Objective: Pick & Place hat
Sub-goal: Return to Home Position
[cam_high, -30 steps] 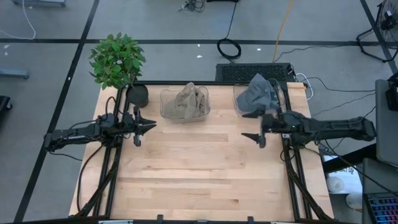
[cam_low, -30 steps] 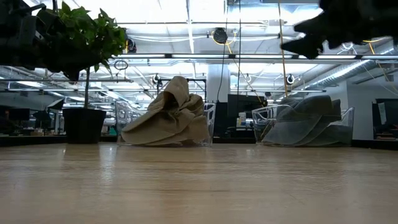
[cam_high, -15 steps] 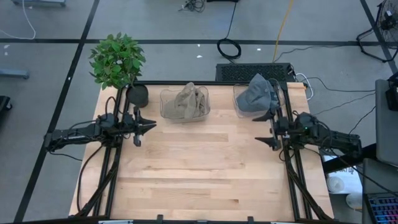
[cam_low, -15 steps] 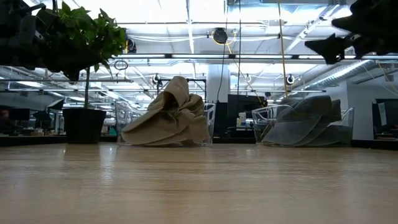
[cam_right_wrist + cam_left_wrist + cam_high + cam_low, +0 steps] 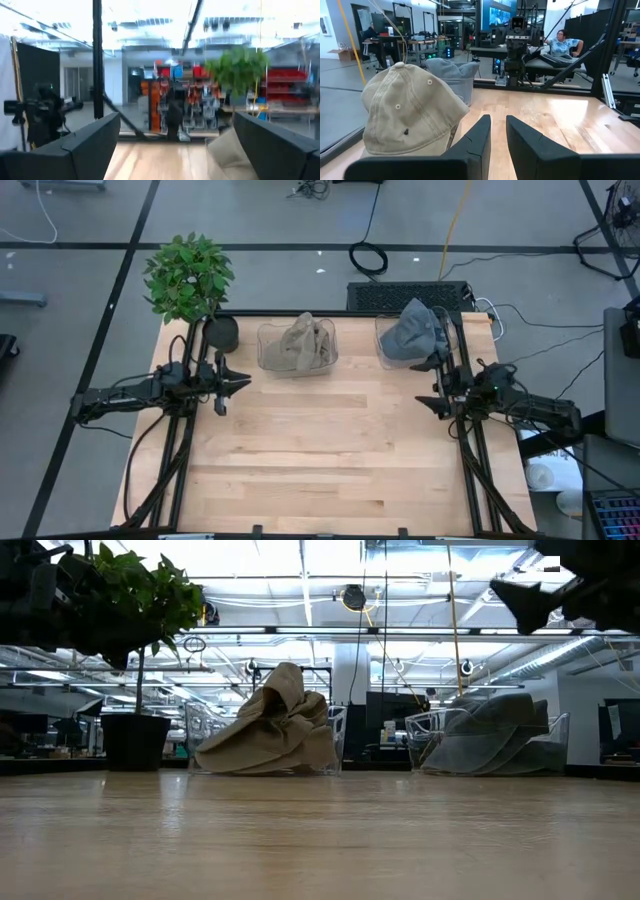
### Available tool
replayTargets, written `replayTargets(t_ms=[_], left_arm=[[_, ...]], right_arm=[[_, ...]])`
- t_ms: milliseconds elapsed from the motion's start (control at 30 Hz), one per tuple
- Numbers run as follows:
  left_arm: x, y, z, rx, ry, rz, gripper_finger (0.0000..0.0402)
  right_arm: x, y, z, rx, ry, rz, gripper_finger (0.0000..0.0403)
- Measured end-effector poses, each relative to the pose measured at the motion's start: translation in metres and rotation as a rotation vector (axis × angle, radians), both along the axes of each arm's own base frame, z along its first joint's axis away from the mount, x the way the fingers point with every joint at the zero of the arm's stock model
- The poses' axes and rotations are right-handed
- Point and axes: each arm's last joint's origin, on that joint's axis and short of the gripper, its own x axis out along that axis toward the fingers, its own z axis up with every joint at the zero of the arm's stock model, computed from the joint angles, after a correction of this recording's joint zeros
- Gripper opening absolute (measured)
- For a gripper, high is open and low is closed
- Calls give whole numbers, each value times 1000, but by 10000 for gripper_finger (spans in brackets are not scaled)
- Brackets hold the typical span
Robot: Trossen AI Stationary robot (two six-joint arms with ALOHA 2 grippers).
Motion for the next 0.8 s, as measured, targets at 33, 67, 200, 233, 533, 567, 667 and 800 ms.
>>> replayTargets(t_ms=[33, 67, 200, 233, 533, 567, 667, 800], left_arm=[[0, 0, 0, 0, -1, 0, 67], [0, 0, 0, 0, -1, 0, 67], [0, 0, 0, 0, 0, 0, 67], [0, 0, 0, 0, 0, 0, 67], [0, 0, 0, 0, 0, 0, 67], [0, 0, 0, 0, 0, 0, 67], [0, 0, 0, 0, 0, 0, 67], [0, 0, 0, 0, -1, 0, 67]], right_arm=[[1, 0, -2, 6, 17, -2, 380], [1, -1, -4, 10, 45, -4, 380], [1, -2, -4, 4, 40, -20, 380], [2, -2, -5, 9, 55, -21, 380], [4, -4, -15, 61, 151, -58, 380], [4, -5, -15, 87, 155, -96, 380], [4, -8, -16, 127, 143, -191, 380], [5, -9, -21, 131, 201, -235, 380]])
